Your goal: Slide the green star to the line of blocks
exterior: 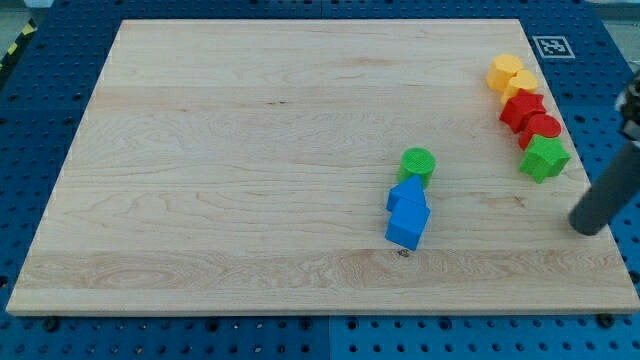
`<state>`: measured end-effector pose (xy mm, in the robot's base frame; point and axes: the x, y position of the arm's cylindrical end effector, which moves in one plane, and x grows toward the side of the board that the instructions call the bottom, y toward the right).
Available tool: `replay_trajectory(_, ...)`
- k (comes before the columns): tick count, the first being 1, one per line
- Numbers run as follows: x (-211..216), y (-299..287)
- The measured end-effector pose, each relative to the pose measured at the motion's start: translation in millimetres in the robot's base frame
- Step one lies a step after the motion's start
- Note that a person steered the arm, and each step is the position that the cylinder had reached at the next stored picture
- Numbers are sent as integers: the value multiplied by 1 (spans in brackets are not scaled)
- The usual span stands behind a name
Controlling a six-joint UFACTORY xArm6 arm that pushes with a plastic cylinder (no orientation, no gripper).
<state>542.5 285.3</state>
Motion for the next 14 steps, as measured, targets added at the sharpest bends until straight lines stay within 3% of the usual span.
replay_trajectory(1,-13,44)
replay_trajectory(4,-78,16)
replay_trajectory(8,-78,9)
replay_trajectory(13,-80,-75)
replay_trajectory(14,-65,-67)
